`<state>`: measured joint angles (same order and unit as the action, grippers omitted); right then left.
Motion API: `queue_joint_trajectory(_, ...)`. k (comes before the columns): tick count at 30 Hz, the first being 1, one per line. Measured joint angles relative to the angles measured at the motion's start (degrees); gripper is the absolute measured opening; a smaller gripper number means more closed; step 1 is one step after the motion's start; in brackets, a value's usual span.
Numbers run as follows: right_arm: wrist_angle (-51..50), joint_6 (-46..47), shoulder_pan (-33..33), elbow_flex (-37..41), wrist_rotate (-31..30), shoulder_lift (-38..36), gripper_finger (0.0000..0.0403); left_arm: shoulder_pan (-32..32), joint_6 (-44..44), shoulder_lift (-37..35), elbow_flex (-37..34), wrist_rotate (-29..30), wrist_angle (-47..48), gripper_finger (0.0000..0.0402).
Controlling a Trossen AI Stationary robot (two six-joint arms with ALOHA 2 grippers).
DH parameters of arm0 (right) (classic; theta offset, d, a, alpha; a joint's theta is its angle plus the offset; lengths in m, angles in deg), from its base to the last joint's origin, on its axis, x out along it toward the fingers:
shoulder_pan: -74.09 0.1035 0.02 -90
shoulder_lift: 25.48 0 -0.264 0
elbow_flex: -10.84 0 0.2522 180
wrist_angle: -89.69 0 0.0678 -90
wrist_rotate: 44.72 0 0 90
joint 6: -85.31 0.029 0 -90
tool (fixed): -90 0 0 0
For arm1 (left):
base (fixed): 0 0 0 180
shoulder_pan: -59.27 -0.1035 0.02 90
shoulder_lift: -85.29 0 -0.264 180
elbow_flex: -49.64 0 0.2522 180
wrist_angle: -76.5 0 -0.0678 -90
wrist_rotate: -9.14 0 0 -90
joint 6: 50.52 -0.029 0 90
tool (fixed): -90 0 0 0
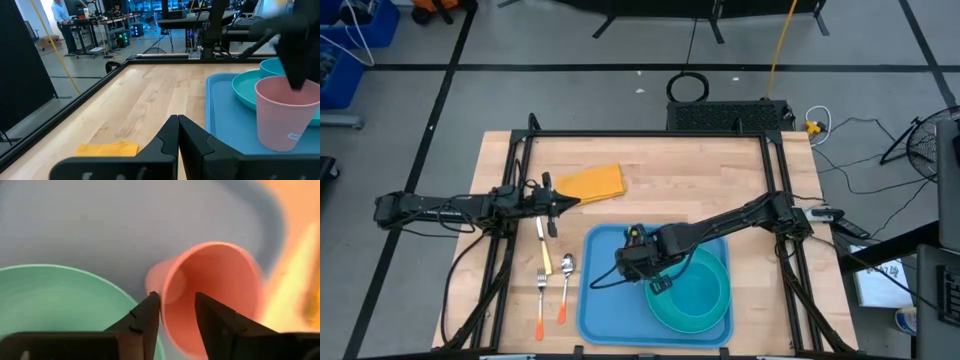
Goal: Set up tray
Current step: Put the pink cup on the tray to the top left of the blue plate, then put the yellow napkin on the tray to the left of the pink cup
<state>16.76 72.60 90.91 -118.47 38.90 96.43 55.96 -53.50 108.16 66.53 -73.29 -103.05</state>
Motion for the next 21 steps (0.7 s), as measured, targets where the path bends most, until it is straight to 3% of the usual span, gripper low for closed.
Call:
queue_joint_trajectory(7, 3.35, 1.30, -0.03, -0.05, -1.16, -12.75, 0.0139, 0.01, -0.03, -0.01, 0.00, -0.02, 0.30, 0.0010)
queue_joint_trajectory(12, 3.54, 0.02, -0.43, 2.26, -0.98, -23.21, 0.0113, 0.01, 0.01, -0.01, 0.00, -0.02, 0.34, 0.0010)
queue_joint_trajectory(15, 6.94, -0.67, -1.40, 9.42, -0.91, -31.59, 0.0073, 0.01, 0.01, 0.00, 0.00, 0.00, 0.34, 0.0010)
queue_joint_trajectory(18, 14.20, 0.08, -3.74, 21.42, 1.73, -41.26, 0.0019, 0.00, 0.01, -0.02, 0.00, 0.00, 0.32, 0.0010)
queue_joint_trajectory(21, 25.11, 2.05, -8.03, 35.39, 5.60, -51.43, 0.0009, 0.02, 0.01, -0.01, 0.00, 0.00, 0.32, 0.0010)
